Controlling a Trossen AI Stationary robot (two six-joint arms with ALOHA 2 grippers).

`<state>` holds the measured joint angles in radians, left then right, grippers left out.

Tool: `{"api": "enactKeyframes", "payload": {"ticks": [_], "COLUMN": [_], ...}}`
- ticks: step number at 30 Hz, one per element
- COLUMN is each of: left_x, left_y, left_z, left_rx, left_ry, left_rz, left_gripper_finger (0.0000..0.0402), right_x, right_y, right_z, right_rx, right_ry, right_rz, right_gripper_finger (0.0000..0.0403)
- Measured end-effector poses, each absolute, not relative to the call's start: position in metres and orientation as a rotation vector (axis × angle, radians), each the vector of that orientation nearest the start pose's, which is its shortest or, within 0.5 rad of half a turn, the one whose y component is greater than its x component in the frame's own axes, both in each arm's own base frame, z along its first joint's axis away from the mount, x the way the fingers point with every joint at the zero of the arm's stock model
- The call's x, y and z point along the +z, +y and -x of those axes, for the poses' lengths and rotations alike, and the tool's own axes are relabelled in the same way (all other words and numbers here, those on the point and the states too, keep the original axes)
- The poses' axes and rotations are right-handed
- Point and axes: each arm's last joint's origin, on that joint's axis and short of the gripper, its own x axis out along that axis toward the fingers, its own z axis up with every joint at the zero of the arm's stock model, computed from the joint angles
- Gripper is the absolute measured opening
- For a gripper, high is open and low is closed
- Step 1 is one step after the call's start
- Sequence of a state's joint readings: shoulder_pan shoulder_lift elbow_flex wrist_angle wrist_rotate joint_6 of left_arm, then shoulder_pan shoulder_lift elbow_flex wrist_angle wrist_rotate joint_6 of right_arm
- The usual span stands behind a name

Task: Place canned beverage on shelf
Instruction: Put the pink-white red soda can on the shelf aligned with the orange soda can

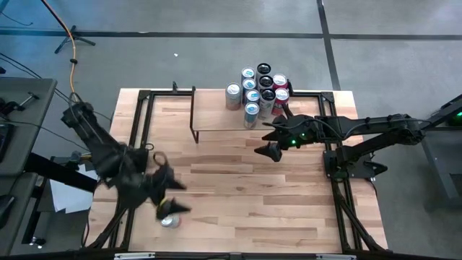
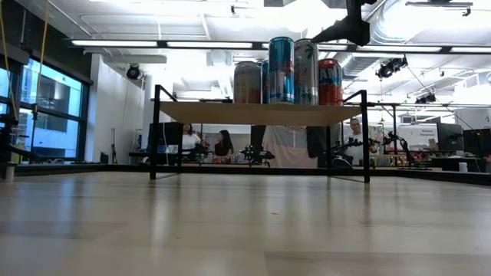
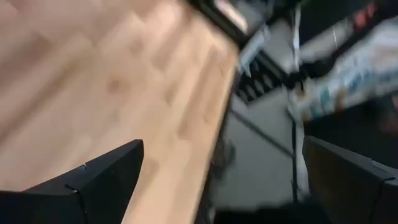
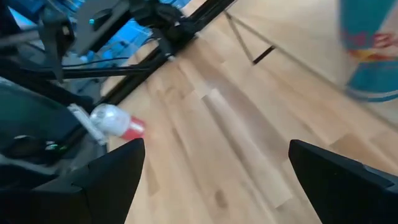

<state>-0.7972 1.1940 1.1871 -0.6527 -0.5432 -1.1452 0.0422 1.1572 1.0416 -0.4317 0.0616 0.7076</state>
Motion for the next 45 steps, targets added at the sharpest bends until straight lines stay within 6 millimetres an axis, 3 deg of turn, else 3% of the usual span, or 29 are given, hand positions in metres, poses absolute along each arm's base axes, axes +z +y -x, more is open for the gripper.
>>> {"api": "enactKeyframes", "payload": {"ticks": [5,10,14,18,25,30,45], "left_x": [0.347,0.315,0.29,0.262,0.217,0.198,0.183], "left_y": [-0.204,-0.243,-0.269,-0.282,-0.292,-0.295,-0.291], "left_z": [-0.155,-0.119,-0.095,-0.083,-0.09,-0.099,-0.124], "left_rx": [-0.022,0.006,0.045,0.15,0.315,0.429,0.497], "left_ry": [0.722,0.941,0.984,1.012,0.992,0.921,0.809], "left_rz": [0.669,0.594,0.542,0.456,0.235,0.249,0.21], "left_gripper_finger": [0.0395,0.0394,0.0394,0.0394,0.0394,0.0394,0.0391], "right_x": [0.329,0.331,0.33,0.331,0.33,0.331,0.327], "right_y": [0.01,0.013,0.016,0.019,0.021,0.021,0.021], "right_z": [-0.248,-0.249,-0.248,-0.248,-0.248,-0.248,-0.246], "right_rx": [-0.189,-0.203,-0.226,-0.263,-0.275,-0.276,-0.296], "right_ry": [0.495,0.464,0.457,0.438,0.432,0.432,0.463], "right_rz": [-0.753,-0.761,-0.75,-0.753,-0.743,-0.741,-0.73], "right_gripper_finger": [0.0385,0.0385,0.0385,0.0385,0.0385,0.0385,0.0385]}}
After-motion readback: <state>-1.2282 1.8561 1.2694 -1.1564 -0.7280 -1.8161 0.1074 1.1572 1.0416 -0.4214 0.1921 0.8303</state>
